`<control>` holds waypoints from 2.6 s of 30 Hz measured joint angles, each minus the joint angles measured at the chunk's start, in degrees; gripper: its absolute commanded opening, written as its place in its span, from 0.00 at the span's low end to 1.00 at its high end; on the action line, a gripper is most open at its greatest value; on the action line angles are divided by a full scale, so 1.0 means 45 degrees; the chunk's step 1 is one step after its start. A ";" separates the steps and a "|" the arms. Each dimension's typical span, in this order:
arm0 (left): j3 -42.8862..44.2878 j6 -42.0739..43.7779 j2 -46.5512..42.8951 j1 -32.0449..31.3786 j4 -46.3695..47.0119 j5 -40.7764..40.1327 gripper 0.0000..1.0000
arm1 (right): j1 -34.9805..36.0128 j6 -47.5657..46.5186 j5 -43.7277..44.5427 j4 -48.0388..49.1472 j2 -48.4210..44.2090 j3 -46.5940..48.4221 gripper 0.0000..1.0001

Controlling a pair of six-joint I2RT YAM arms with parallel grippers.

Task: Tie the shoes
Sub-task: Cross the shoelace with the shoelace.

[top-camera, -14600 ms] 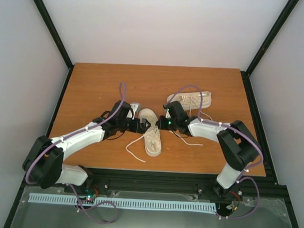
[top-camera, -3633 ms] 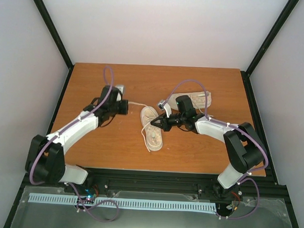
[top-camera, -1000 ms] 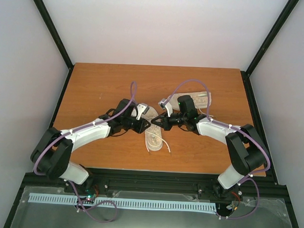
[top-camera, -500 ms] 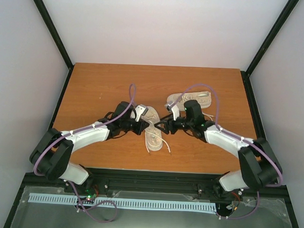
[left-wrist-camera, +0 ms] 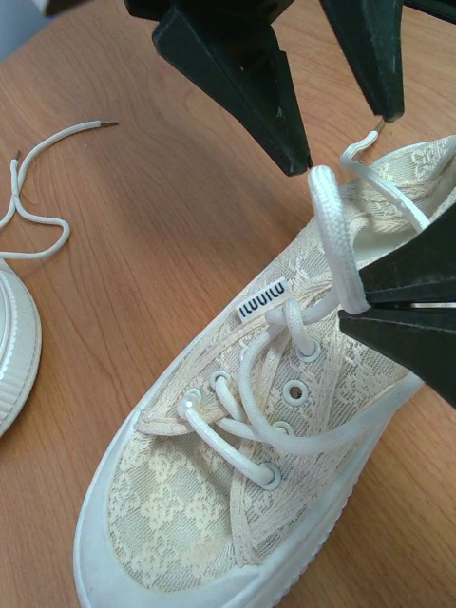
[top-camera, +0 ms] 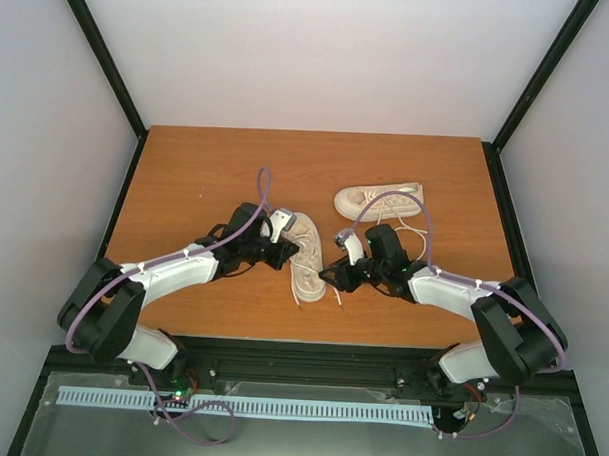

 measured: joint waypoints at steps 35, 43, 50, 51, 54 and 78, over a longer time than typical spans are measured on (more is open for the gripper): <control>-0.0568 0.0015 -0.0078 0.0000 0.0321 0.0763 0.01 | 0.0554 -0.0495 0.2516 -0.1613 0.0758 0.2166 0.03; -0.1200 0.0010 -0.0374 0.0000 0.0481 0.1093 0.06 | 0.0554 -0.0355 0.2691 -0.1710 0.1962 0.3235 0.03; -0.1583 -0.0520 -0.0923 0.0005 0.0471 0.0583 0.52 | 0.0554 -0.0369 0.2132 -0.1690 0.2011 0.3240 0.03; -0.1710 -0.0685 -0.1171 0.0005 0.0457 0.0423 0.56 | 0.0559 -0.0369 0.2123 -0.1690 0.2011 0.3240 0.03; -0.2016 -0.1015 -0.1972 0.0010 0.0335 0.0015 0.61 | 0.0554 -0.0374 0.2108 -0.1685 0.2011 0.3240 0.03; -0.1292 -0.4313 -0.0223 0.1613 -0.0170 -0.0359 0.49 | 0.0554 -0.0602 0.2093 -0.1685 0.1943 0.3215 0.03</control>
